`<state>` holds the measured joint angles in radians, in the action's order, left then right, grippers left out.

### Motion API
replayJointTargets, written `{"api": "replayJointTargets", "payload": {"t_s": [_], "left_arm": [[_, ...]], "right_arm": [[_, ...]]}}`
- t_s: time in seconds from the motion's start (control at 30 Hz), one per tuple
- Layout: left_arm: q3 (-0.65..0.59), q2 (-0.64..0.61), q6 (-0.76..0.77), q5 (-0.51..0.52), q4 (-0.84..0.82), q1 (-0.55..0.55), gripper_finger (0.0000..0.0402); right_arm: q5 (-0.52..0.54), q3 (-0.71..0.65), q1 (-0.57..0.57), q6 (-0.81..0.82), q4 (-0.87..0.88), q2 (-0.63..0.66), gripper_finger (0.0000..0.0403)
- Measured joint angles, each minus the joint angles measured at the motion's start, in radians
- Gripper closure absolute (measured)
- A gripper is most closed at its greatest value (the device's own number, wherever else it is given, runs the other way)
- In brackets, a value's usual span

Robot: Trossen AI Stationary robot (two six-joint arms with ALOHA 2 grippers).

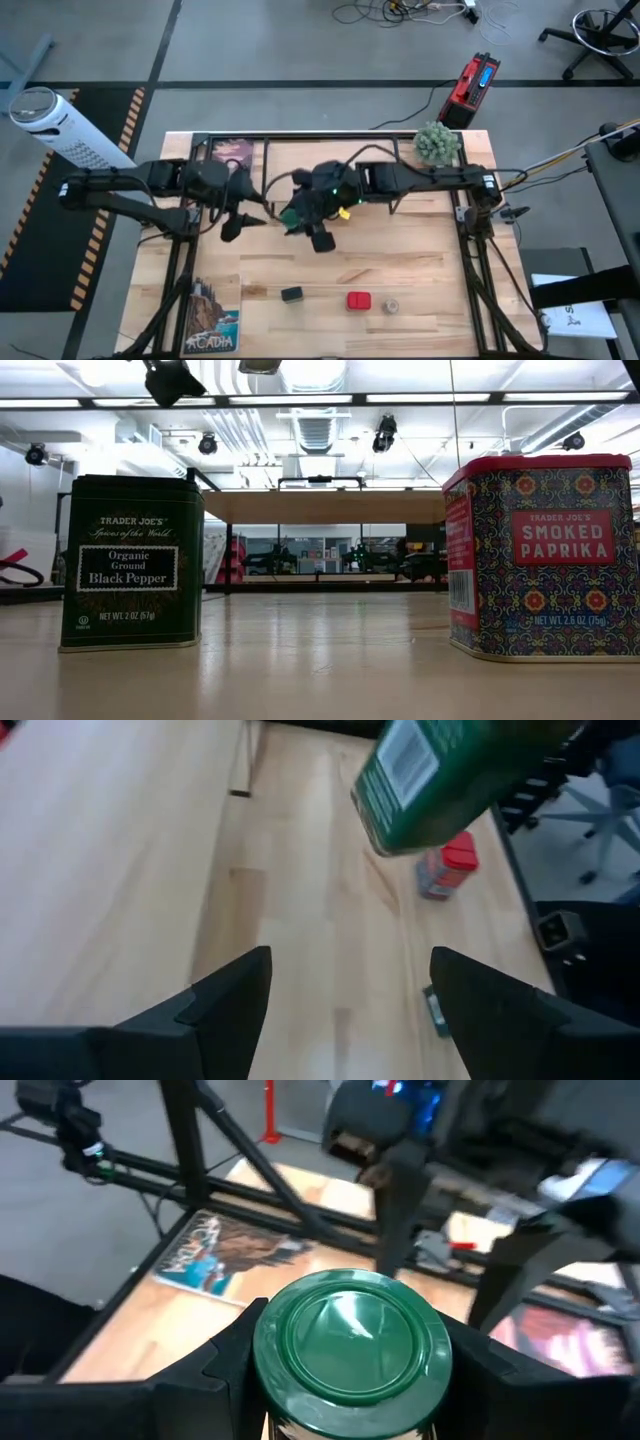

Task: Shelf spices
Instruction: Remove the green seasoning bottle from the shelf

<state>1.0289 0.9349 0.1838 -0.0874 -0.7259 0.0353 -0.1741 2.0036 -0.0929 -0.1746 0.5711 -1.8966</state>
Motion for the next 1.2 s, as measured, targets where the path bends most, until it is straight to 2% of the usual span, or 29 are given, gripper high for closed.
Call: {"api": "replayJointTargets", "payload": {"t_s": [0.4,0.57,0.7,0.8,0.9,1.0,1.2], "left_arm": [[-0.179,-0.059,0.159,0.118,0.126,0.171,0.0149],[-0.233,-0.080,0.177,0.172,0.177,0.204,0.0154],[-0.241,-0.103,0.171,0.221,0.181,0.207,0.0155],[-0.232,-0.130,0.146,0.304,0.177,0.206,0.0154],[-0.213,-0.161,0.108,0.447,0.189,0.207,0.0157],[-0.204,-0.184,0.069,0.580,0.247,0.206,0.0160],[-0.205,-0.198,-0.080,0.679,0.431,0.206,0.0166]], "right_arm": [[0.028,-0.307,-0.075,0.147,-0.386,0.006,0.0222],[0.065,-0.466,-0.093,0.202,-0.680,0.006,0.0222],[0.114,-0.566,-0.091,0.242,-0.796,0.006,0.0222],[0.173,-0.633,-0.094,0.265,-0.864,0.005,0.0222],[0.199,-0.686,-0.102,0.295,-0.977,0.006,0.0222],[0.213,-0.715,-0.101,0.333,-1.018,0.000,0.0222],[0.307,-0.710,-0.133,0.360,-1.036,-0.038,0.0222]]}}
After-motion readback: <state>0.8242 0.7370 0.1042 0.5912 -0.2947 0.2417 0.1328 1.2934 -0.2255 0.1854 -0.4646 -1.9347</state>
